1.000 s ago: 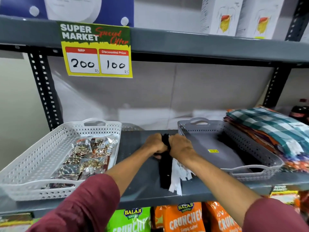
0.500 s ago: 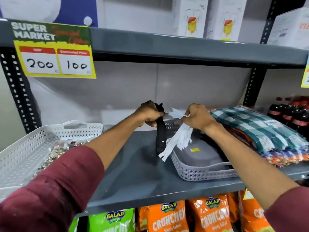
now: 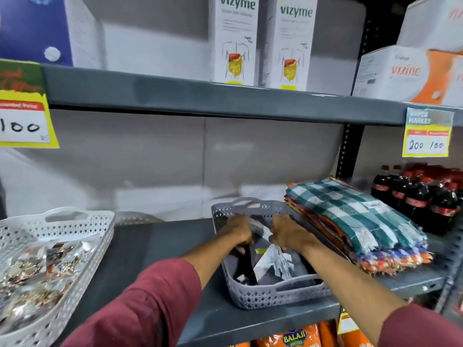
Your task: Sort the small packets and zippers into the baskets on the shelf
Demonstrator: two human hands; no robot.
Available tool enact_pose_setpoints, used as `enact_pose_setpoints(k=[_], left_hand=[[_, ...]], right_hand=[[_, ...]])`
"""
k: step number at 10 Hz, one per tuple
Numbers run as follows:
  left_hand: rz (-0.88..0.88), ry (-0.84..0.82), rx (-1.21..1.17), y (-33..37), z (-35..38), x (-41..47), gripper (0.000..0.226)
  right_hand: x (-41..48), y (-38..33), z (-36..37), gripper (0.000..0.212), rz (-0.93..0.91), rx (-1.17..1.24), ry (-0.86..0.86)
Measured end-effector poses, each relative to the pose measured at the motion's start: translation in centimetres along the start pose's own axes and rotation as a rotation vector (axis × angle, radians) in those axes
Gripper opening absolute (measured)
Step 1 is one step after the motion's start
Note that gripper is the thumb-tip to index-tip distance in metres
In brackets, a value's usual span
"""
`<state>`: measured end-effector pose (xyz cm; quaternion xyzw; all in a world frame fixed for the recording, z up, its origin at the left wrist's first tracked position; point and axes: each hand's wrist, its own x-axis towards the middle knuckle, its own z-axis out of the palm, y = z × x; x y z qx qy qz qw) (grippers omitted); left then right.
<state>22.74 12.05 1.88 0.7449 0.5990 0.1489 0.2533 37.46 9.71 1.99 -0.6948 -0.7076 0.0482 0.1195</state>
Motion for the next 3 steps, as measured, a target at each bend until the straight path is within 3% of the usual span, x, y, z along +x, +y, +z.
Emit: enact_pose_setpoints(k=[3], left_hand=[[0.158,0.128,0.108,-0.75,0.60,-0.34,0.042]], right_hand=[[0.81,-0.65,0.68,0.033,0.031,-0.014,-0.082]])
